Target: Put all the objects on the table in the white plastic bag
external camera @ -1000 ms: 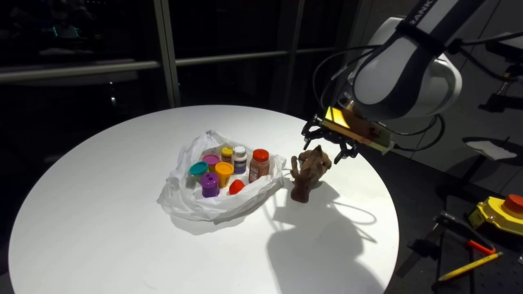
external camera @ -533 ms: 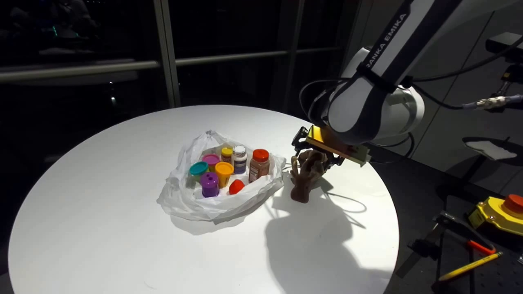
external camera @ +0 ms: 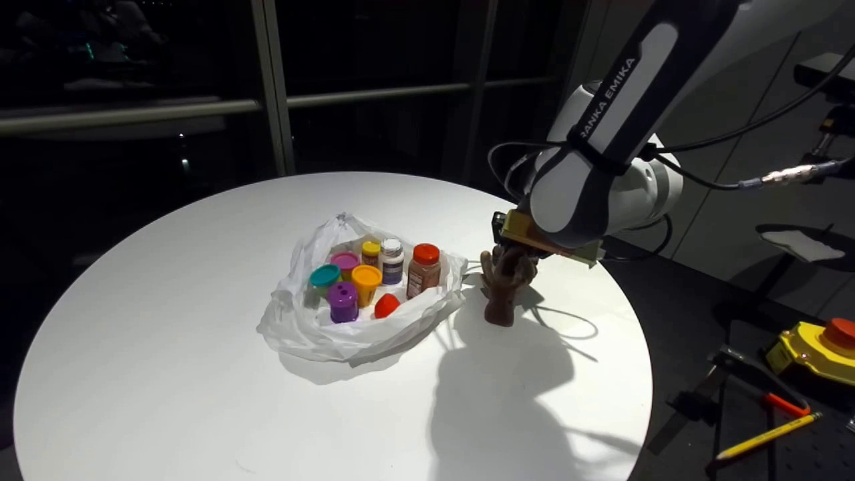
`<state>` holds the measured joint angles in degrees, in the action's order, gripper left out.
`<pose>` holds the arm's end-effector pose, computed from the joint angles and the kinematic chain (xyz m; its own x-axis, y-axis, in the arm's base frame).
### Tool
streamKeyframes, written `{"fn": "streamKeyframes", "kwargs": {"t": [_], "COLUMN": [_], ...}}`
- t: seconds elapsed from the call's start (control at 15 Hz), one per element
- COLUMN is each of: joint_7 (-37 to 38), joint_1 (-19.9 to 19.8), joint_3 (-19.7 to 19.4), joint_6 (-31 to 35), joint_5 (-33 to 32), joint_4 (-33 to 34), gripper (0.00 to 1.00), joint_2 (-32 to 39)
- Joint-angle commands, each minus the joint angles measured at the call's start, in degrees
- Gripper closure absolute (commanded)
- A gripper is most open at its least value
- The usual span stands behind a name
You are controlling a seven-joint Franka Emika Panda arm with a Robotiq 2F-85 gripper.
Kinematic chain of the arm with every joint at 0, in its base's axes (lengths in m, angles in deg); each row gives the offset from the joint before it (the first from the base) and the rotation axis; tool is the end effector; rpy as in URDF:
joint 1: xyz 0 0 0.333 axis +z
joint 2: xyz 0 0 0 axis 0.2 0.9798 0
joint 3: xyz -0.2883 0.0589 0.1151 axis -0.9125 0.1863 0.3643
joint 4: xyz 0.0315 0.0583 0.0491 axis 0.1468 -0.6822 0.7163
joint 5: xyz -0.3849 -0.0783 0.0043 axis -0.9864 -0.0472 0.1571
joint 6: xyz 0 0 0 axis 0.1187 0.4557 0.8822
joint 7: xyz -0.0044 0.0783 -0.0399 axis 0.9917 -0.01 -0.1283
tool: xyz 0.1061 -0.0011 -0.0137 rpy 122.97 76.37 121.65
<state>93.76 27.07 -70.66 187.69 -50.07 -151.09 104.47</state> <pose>0.5222 -0.0874 0.1275 0.4165 -0.8460 0.3330 -0.8623 -0.4837 -0.1503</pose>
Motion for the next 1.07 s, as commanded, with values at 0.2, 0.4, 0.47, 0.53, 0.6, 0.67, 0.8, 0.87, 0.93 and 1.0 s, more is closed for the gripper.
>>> {"fn": "streamKeyframes", "kwargs": {"t": [0.2,0.4,0.47,0.53,0.6,0.67,0.8,0.87,0.93,1.0], "joint_7": [-0.4,-0.1,0.0,-0.1,0.5,0.7,1.5,1.6,1.8,2.1], "joint_1": [23.2,36.1,40.5,44.9,49.3,52.2,54.1,53.9,53.4,52.5], "joint_3": [-21.8,-34.3,-38.0,-41.6,-44.3,-46.0,-44.4,-42.2,-39.7,-37.0], "joint_6": [0.6,0.2,-0.5,-1.3,-2.4,-3.1,-3.9,-4.4,-4.5,-4.5], "joint_5": [-1.4,-1.5,-1.3,-1.2,-0.4,-0.3,-0.1,-0.3,-0.3,-0.2], "joint_4": [-6.6,-6.9,-6.3,-5.9,-4.9,-4.2,-1.6,-0.4,1.2,2.8], "gripper": [1.0,0.97,0.97,0.97,0.97,0.97,0.97,0.97,0.97,0.97], "joint_2": [-8.7,-10.0,-9.9,-10.2,-9.7,-10.0,-10.1,-10.9,-10.8,-10.1]}}
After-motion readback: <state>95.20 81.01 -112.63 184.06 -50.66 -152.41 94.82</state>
